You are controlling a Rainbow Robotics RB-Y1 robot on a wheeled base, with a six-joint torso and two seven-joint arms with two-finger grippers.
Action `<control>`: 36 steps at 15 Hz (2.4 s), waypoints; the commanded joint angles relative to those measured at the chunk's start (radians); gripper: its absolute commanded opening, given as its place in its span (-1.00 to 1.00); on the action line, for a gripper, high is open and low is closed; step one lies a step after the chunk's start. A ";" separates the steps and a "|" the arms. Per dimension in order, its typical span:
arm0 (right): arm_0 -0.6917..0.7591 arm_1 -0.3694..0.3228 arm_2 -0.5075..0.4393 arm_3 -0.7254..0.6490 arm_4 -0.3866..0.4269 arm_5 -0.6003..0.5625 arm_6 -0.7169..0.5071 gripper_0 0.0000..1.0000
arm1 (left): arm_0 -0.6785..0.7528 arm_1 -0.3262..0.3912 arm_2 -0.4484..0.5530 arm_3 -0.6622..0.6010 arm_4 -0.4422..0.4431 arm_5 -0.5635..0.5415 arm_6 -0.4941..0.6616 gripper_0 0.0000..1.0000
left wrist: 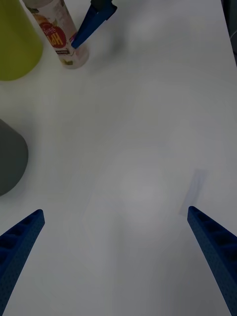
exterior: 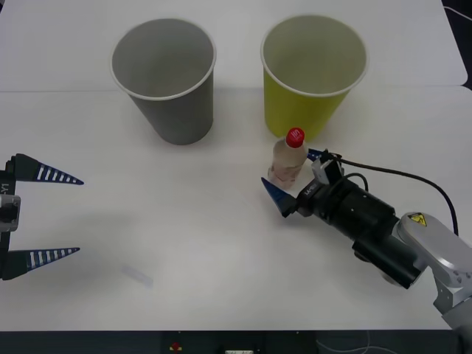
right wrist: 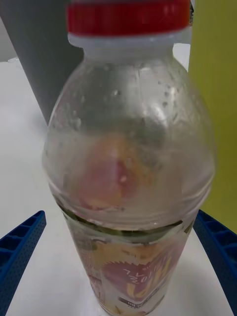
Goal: Put the can into the green bin and the plastic bottle into the gray bin
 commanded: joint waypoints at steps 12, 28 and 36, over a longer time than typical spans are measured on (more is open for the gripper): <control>-0.025 0.025 -0.009 0.038 -0.009 -0.037 0.011 -1.00 | 0.000 0.000 0.000 0.000 0.000 0.000 0.000 1.00; -0.022 -0.228 -0.018 -0.126 -0.038 -0.293 -0.287 -1.00 | 0.000 0.000 0.000 0.000 0.000 0.000 0.000 1.00; 0.000 -0.442 -0.114 -0.402 0.302 -0.387 -0.796 -1.00 | 0.000 0.000 0.000 0.000 0.000 0.000 0.000 1.00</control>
